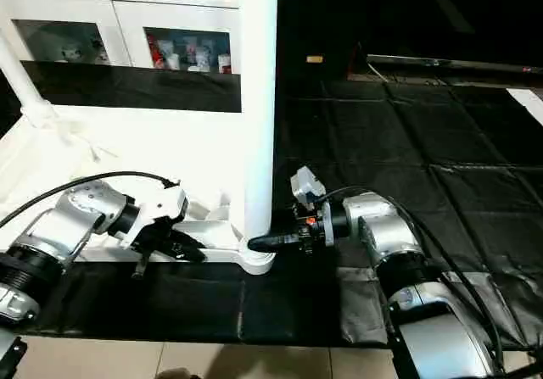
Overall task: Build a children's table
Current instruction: Rotate leg to tighten
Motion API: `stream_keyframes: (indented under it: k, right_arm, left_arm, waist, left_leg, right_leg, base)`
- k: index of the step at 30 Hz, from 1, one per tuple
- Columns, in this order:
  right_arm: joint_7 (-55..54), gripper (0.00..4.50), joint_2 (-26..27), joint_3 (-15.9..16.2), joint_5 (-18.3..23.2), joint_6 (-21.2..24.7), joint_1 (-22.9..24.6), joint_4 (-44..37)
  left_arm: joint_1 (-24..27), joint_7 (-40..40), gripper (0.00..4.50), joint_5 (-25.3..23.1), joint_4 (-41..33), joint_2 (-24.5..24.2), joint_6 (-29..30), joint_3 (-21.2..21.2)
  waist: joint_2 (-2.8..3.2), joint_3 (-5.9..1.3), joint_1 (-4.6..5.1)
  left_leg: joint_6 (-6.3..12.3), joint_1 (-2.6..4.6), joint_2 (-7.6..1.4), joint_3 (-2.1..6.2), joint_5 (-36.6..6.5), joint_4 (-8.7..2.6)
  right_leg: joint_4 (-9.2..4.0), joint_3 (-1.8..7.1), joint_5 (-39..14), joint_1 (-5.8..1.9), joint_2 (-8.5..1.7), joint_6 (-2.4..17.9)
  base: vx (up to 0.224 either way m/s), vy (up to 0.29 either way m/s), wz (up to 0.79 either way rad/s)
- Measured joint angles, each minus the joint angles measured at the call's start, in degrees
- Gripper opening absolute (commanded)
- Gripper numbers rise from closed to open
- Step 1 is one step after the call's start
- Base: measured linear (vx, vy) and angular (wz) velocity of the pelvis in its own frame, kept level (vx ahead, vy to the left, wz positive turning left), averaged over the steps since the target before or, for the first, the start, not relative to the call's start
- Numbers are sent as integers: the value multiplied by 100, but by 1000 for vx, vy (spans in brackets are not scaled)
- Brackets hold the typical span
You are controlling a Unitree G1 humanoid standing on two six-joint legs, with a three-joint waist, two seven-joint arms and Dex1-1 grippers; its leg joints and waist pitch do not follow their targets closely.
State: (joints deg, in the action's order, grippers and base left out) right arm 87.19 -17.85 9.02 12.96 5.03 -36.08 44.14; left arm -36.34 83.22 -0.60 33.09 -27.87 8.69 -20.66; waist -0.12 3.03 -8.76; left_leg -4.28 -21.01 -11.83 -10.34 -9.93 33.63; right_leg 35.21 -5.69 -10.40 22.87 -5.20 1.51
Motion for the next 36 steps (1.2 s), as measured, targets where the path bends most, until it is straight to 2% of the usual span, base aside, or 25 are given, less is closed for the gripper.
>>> stream_keyframes:
  k: [4, 9, 12, 14, 16, 20, 21, 22, 26, 28, 32, 36]
  right_arm:
    - [-456, 204, 50, -307, 98, 85, 335, -238]
    - [-2033, 200, 425, -867, 117, 108, 622, -371]
    - [-2772, 200, 624, -1009, 105, 124, 676, -397]
    - [-3306, 200, 816, -1120, 77, 148, 665, -404]
    - [-4190, 200, 1197, -1254, -42, 174, 469, -249]
    - [-5208, 200, 1504, -1296, -277, 180, 164, 0]
    - [-5321, 235, 1536, -1296, -331, 148, 130, 45]
    - [-5374, 256, 1556, -1296, -340, 95, 106, 92]
    - [-5486, 279, 1598, -1305, -359, 36, 144, 128]
    - [-5480, 308, 1525, -1213, -481, -107, 293, 50]
    - [-5196, 334, 1269, -936, -682, -357, 536, -132]
    - [-4465, 363, 1011, -961, -467, -382, 785, -302]
  left_arm:
    - [-24, -341, 0, 30, 190, 262, 200, 150]
    - [-253, -1250, 0, -39, 636, 696, 512, 344]
    - [-323, -1666, 0, -68, 795, 907, 651, 429]
    - [-430, -1915, 0, -109, 975, 1029, 713, 497]
    - [-553, -2304, 0, -167, 1189, 1129, 756, 599]
    - [-720, -2763, 0, -218, 1422, 1293, 794, 662]
    - [-734, -2813, 0, -231, 1446, 1312, 792, 674]
    - [-742, -2837, 0, -249, 1456, 1317, 769, 670]
    - [-744, -2710, 0, -353, 1463, 1302, 508, 606]
    - [-741, -2554, 0, -365, 1464, 1255, 320, 539]
    - [-699, -2169, 0, -363, 1452, 1086, -100, 434]
    - [-665, -1686, 0, -341, 1349, 906, -264, 383]
  waist:
    - [20, -4, -18]
    - [44, -13, 114]
    - [53, -17, 232]
    - [56, -18, 269]
    - [60, -17, 362]
    - [62, -17, 436]
    - [64, -18, 446]
    - [63, -18, 451]
    - [64, -17, 439]
    - [64, -17, 398]
    - [65, -17, 341]
    - [78, -11, 227]
  left_leg:
    - [6, 10, 2, -10, 3, 6]
    - [4, 52, 6, -10, 4, -2]
    - [3, 96, 9, -6, 3, -20]
    - [3, 107, 12, 0, 3, -30]
    - [1, 105, 16, 21, 4, -36]
    - [0, 103, 20, 61, 3, -40]
    - [0, 104, 20, 64, 3, -54]
    - [0, 105, 20, 63, 3, -65]
    - [1, 98, 24, 56, 3, -69]
    - [0, 96, 24, 52, 3, -70]
    - [-5, 96, 23, 50, 1, -109]
    - [-9, 83, 17, 43, -2, -127]
  right_leg:
    - [2, 4, 3, -9, -7, 4]
    - [-2, 4, -3, -27, -7, -20]
    - [-12, 2, -4, -57, -6, -24]
    - [-17, -3, -5, -63, -5, -25]
    - [-24, -14, -5, -64, -4, -25]
    - [-66, -52, -5, -64, -4, -25]
    - [-91, -61, -5, -71, -4, -25]
    - [-110, -64, -5, -76, -4, -25]
    - [-121, -56, -2, -76, -5, -19]
    - [-117, -51, 20, -76, -5, -4]
    - [-112, -55, 27, -67, -3, -9]
    - [-114, -61, 9, -52, -1, -7]
  base:
    - [0, 0, 0]
    - [0, 0, 0]
    - [0, 0, 0]
    - [0, 0, 0]
    - [0, 0, 0]
    - [0, 0, 0]
    - [0, 0, 0]
    - [0, 0, 0]
    - [0, 0, 0]
    - [0, 0, 0]
    - [40, -11, 1]
    - [0, 0, 0]
